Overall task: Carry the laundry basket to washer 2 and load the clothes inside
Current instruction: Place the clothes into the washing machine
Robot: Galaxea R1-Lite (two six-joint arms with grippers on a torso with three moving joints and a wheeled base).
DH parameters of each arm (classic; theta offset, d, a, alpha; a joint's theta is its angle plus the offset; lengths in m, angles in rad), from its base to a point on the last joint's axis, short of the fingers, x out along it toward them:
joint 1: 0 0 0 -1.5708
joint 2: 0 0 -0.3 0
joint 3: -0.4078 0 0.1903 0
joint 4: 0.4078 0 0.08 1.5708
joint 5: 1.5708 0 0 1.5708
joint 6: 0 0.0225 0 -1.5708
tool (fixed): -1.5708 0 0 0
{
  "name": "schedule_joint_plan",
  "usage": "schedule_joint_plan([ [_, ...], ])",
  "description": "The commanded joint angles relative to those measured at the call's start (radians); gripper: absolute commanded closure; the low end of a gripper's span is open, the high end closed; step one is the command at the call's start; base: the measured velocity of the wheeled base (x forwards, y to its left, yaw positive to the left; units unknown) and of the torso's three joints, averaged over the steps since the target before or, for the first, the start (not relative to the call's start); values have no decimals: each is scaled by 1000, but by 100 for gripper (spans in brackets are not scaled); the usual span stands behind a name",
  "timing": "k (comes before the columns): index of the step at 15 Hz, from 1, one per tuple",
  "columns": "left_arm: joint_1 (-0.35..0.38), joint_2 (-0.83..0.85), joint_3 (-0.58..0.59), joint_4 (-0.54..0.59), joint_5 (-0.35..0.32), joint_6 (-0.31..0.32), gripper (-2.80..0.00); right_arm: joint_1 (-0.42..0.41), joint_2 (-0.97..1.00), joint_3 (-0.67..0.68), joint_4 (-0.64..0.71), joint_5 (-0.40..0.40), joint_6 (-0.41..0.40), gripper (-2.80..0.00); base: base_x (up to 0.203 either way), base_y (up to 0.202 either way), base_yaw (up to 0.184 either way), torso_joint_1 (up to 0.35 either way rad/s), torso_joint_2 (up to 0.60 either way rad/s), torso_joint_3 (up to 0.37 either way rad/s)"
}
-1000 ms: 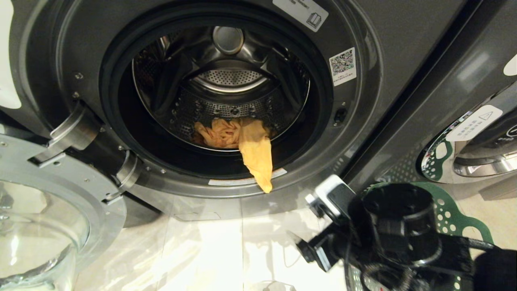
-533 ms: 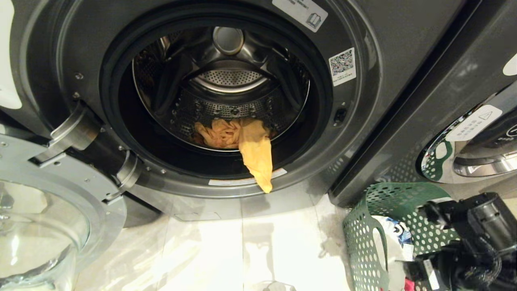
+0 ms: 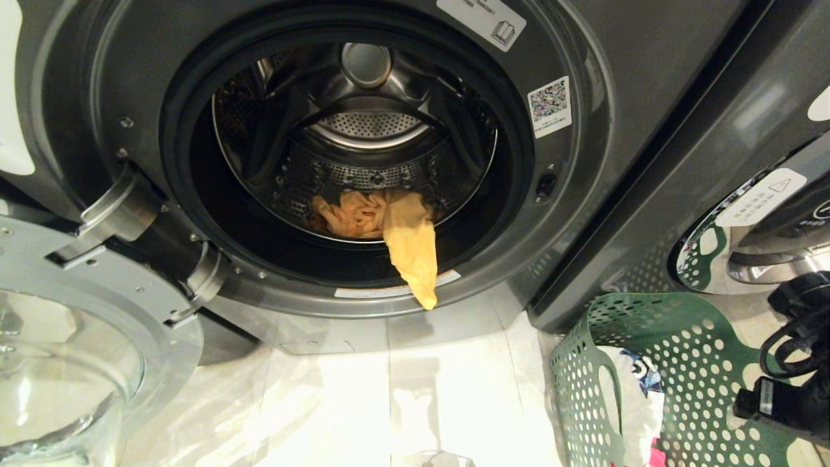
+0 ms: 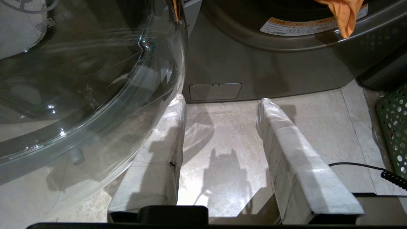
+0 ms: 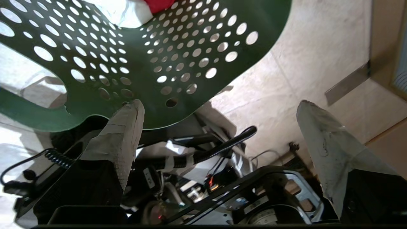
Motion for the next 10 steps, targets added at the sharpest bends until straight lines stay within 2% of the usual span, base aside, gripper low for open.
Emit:
schedule_joint_plan([
  [1,0,1,0,0,1,0,0,-20,93,-16,1,17,9,-280,0,0,0,0,0,0],
  [4,0,1,0,0,0,0,0,-21,251,-27,-53,83,94,-280,0,0,0,0,0,0],
  [6,0,1,0,0,1,0,0,-36,394,-54,-140,98,127,-280,0,0,0,0,0,0],
  [10,0,1,-1,0,1,0,0,-87,743,-256,-343,107,122,-280,0,0,0,0,0,0],
])
